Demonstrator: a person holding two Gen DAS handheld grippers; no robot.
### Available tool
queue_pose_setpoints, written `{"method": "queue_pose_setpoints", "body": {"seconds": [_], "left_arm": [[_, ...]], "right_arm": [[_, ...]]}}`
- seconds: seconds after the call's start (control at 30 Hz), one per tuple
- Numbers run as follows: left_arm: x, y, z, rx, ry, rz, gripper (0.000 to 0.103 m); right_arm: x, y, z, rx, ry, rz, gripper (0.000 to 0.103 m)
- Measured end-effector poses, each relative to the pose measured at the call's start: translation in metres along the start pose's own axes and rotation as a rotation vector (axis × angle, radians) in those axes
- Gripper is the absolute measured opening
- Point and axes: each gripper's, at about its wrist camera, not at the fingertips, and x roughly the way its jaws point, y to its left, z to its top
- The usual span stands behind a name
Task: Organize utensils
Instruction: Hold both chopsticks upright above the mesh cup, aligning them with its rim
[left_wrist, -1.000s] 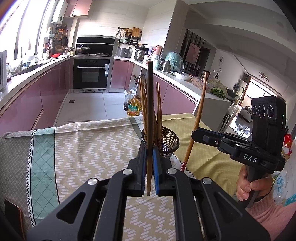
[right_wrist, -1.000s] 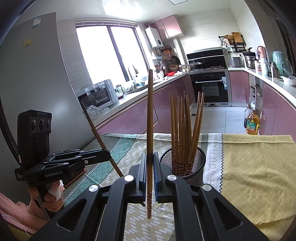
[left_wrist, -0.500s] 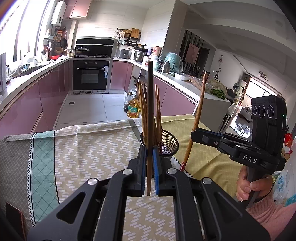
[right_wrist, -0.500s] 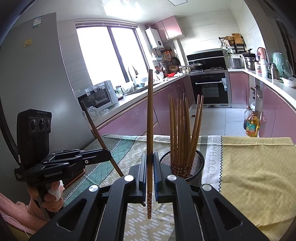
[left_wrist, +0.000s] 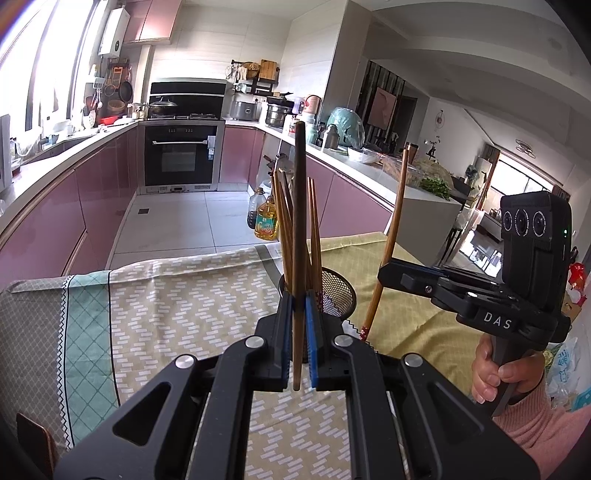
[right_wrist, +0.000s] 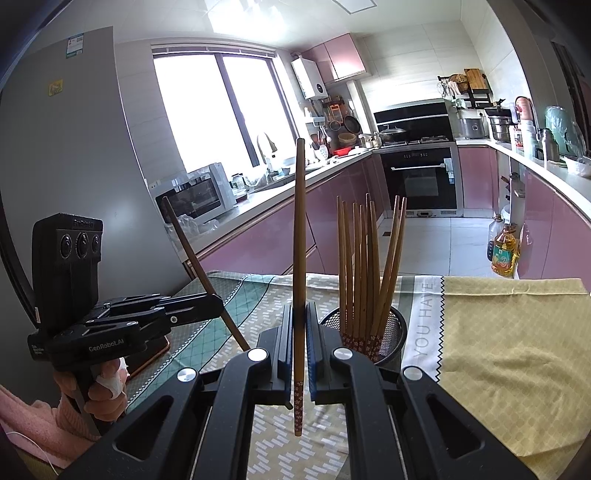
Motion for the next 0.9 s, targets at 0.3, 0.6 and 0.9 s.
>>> {"method": "queue_pose_setpoints", "body": {"seconds": [0.3, 0.6, 0.9], "left_arm": [[-0.001, -0.002, 0.002, 0.005, -0.004, 0.000, 0.008], [-0.002, -0.003, 0.009, 0.016, -0.010, 0.001, 0.008], [-0.002, -0.003, 0.013, 0.023, -0.014, 0.005, 0.008]], "right_arm": [[0.001, 0.000, 0.001, 0.000, -0.003, 0.001, 0.006], [0.002, -0.001, 0.003, 0.000, -0.004, 0.004, 0.006], [0.002, -0.001, 0.004, -0.003, -0.004, 0.003, 0.006]]}}
